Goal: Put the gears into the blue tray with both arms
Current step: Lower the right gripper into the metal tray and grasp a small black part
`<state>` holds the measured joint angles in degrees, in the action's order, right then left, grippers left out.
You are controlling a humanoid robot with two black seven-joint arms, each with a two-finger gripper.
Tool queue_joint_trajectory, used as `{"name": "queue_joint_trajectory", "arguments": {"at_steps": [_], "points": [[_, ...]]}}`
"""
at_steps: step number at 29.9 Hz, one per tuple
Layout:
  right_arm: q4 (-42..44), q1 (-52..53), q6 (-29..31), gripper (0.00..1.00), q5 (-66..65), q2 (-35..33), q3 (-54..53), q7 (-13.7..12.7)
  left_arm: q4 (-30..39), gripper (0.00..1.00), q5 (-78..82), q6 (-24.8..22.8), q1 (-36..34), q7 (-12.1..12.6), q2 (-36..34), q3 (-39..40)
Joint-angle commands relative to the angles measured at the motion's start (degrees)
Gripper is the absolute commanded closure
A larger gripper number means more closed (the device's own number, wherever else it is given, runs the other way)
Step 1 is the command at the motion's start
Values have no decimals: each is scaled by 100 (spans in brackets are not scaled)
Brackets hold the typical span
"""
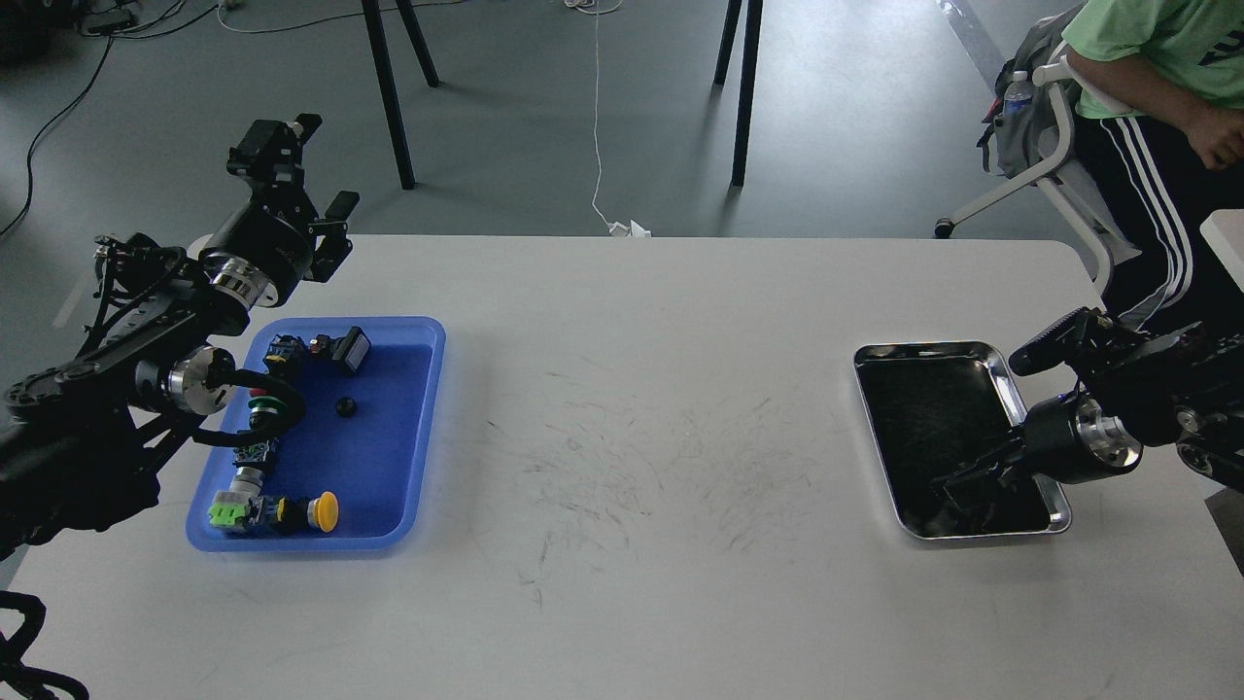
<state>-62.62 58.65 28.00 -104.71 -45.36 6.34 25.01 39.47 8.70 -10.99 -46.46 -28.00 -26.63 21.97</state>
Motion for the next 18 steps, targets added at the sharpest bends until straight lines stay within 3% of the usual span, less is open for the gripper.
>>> {"name": "queue_joint_trajectory", "arguments": {"at_steps": [1, 7, 12, 18], "points": [[189, 6, 0, 6, -75, 159, 51, 13, -1, 2, 0, 0, 41, 0, 0, 0], [259, 50, 0, 7, -119, 229, 69, 22, -1, 2, 0, 9, 67, 0, 0, 0], [224, 94, 0, 14, -137, 273, 95, 57, -9, 2, 0, 9, 67, 0, -8, 0], [242, 427, 0, 15, -154, 256, 745, 197, -1, 2, 8, 9, 67, 0, -8, 0]]}}
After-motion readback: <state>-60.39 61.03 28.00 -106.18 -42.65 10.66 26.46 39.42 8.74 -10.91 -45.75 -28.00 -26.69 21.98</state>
